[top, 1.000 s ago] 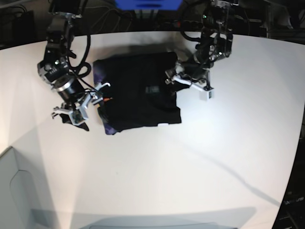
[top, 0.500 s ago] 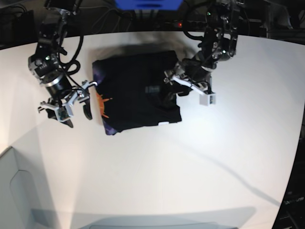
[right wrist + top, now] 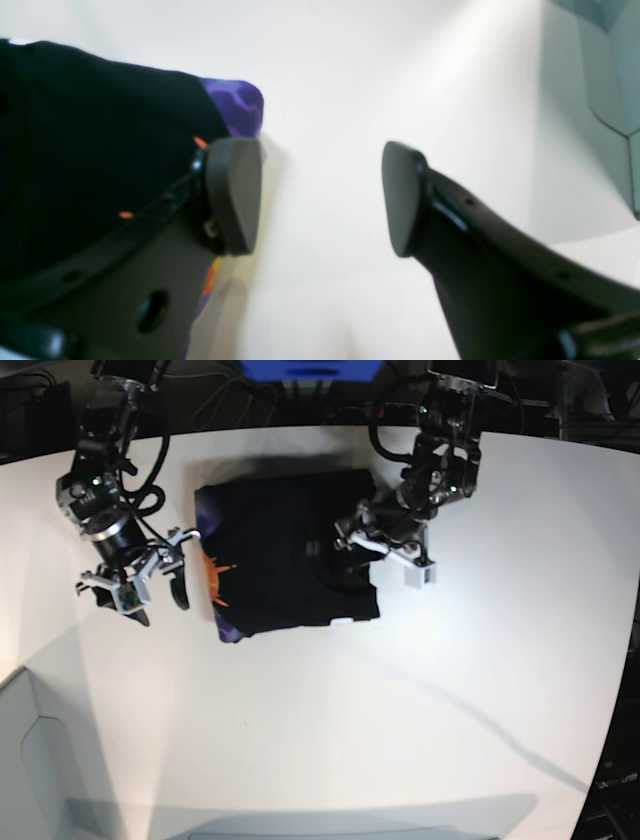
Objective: Fold the T-shirt properly
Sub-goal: 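Press and square the folded bundle edges with both grippers, then push the folded bundle with the left gripper to rotate it upright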
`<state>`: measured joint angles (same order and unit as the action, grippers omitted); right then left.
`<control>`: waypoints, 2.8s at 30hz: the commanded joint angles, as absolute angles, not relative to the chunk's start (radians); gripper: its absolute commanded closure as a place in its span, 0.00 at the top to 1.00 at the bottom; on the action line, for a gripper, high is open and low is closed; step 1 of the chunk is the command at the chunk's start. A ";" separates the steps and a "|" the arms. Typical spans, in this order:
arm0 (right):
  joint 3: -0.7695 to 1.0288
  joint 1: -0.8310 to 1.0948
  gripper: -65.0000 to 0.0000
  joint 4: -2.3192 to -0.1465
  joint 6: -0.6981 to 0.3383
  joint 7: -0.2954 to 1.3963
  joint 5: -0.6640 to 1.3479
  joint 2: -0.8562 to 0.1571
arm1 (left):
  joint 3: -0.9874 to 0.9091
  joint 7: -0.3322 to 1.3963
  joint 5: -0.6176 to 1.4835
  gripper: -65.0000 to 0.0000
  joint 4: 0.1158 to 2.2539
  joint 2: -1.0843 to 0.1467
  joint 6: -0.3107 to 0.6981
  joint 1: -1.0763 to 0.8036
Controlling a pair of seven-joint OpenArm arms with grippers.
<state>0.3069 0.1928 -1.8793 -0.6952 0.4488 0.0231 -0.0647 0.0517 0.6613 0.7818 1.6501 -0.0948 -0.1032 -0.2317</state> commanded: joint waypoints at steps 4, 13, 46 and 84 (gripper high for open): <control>0.314 0.183 0.60 -1.896 -0.698 0.423 0.036 -0.077 | 0.035 0.662 0.776 0.64 1.656 -0.119 -0.105 -0.240; 0.314 0.182 0.60 -1.891 -0.698 0.423 0.036 -0.079 | -0.005 0.662 0.777 0.64 1.662 -0.140 -0.105 -0.242; 0.364 0.179 0.59 -1.900 -0.698 0.423 0.036 -0.076 | 0.065 0.661 0.776 0.02 1.566 -0.093 -0.102 -0.222; 0.866 0.211 0.59 -1.908 -0.698 0.423 0.036 0.120 | 1.285 0.748 0.275 0.55 0.857 0.151 0.300 0.802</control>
<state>0.8665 0.2157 -1.8874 -0.6952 0.4484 0.0223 0.1284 1.2861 0.7280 0.2577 0.8516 0.1440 0.2802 0.7853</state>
